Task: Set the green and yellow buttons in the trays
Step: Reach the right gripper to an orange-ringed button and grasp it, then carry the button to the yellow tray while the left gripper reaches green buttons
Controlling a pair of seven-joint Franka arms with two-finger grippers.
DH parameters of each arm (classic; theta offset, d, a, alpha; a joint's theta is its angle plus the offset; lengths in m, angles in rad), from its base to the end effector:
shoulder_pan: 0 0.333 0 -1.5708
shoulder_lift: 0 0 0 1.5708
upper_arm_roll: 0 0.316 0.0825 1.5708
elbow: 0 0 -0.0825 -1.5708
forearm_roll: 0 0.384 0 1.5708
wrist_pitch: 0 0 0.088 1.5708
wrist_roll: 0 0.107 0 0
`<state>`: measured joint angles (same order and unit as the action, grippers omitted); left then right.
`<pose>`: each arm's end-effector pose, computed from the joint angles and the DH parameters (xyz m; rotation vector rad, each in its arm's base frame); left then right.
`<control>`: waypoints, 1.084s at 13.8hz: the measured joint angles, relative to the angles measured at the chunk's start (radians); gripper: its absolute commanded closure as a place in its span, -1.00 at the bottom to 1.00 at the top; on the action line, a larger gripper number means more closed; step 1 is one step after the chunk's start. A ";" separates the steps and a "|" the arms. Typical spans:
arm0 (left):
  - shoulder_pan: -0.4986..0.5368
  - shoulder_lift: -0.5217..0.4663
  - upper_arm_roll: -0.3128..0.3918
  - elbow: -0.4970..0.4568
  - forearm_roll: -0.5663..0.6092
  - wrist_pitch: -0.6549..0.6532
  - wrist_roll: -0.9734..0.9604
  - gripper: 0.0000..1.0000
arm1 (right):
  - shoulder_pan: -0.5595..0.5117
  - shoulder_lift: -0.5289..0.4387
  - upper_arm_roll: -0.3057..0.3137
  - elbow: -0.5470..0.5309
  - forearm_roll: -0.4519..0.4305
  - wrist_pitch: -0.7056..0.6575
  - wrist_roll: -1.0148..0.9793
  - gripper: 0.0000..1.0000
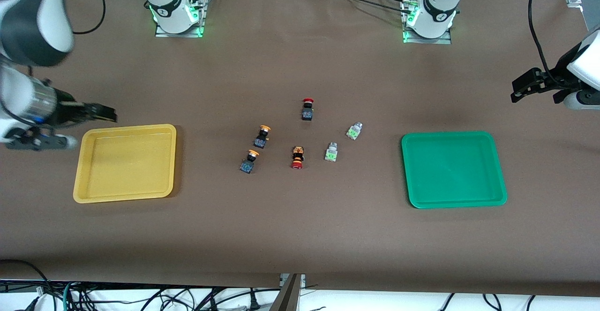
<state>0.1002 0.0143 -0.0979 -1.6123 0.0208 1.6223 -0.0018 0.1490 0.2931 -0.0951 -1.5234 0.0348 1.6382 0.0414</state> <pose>0.5625 0.0038 0.6014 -3.1222 -0.0047 0.0066 0.6288 0.0440 0.4781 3.1275 0.0136 -0.2776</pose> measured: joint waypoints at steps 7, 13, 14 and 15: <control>0.027 0.002 0.006 0.002 0.000 -0.024 0.001 -1.00 | 0.186 0.259 0.008 0.002 0.082 0.357 0.413 -1.00; 0.025 0.002 -0.003 0.003 0.000 -0.031 0.001 -1.00 | 0.409 0.439 0.012 0.005 0.082 0.658 0.837 -1.00; 0.025 0.002 -0.003 0.003 0.000 -0.032 0.001 -1.00 | 0.424 0.459 0.012 0.007 0.082 0.673 0.855 -1.00; 0.025 0.002 -0.003 0.003 0.000 -0.038 0.001 -1.00 | 0.429 0.471 0.012 0.008 0.082 0.677 0.859 -1.00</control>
<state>0.1255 0.0166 -0.1009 -1.6097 0.0208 1.5844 -0.0012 0.5780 0.7638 -0.0834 -1.5156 0.1169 2.3151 0.9002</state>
